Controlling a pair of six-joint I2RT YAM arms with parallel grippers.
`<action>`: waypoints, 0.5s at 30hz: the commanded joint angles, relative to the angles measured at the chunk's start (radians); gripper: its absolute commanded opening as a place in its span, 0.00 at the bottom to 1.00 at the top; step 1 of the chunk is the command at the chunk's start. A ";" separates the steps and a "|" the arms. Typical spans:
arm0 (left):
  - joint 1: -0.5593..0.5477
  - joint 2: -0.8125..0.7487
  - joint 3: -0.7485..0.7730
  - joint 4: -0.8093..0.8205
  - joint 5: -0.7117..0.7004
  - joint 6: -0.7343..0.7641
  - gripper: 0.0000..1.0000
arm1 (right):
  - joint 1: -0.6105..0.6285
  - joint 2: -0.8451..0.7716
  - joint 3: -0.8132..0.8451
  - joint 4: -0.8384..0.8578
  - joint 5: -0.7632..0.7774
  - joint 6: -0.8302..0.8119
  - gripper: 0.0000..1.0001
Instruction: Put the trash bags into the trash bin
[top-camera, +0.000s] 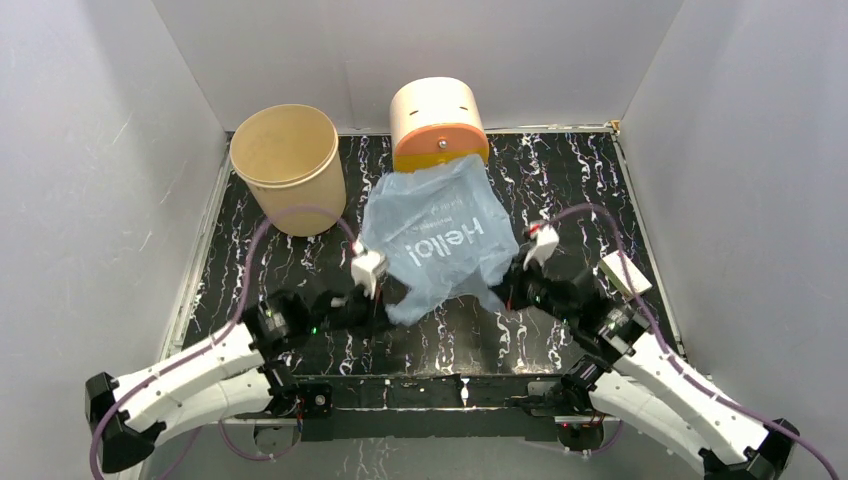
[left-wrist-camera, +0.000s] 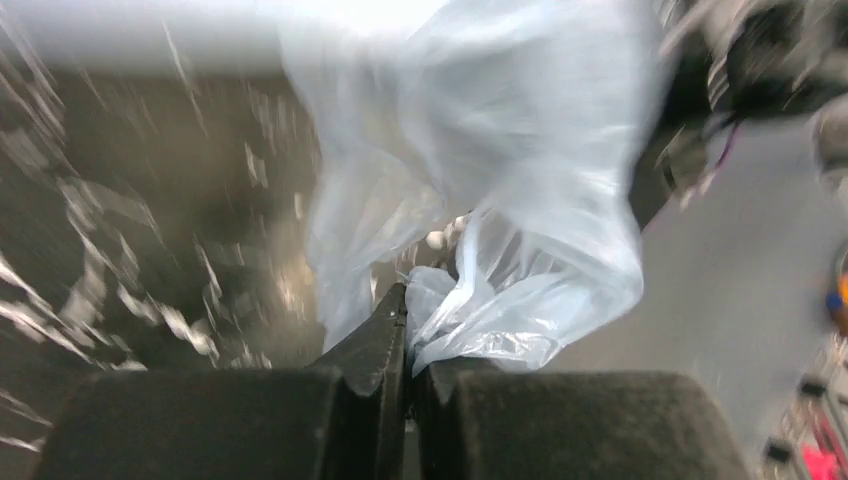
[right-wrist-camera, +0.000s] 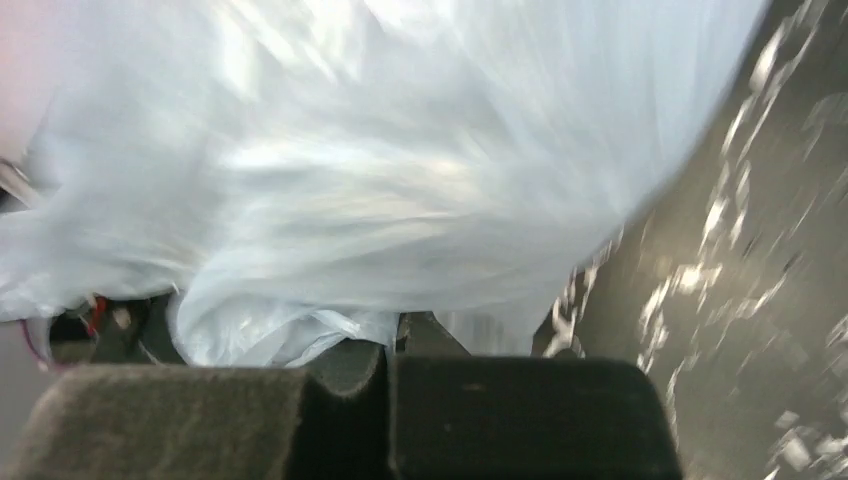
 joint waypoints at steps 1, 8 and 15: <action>0.000 0.168 0.571 -0.042 -0.327 0.200 0.00 | -0.002 0.203 0.491 0.136 0.162 -0.223 0.00; 0.002 0.446 1.379 -0.014 -0.148 0.497 0.00 | -0.002 0.399 1.148 0.077 -0.089 -0.469 0.00; 0.002 0.069 0.415 0.231 0.027 0.163 0.00 | -0.003 0.010 0.339 0.145 -0.145 -0.204 0.00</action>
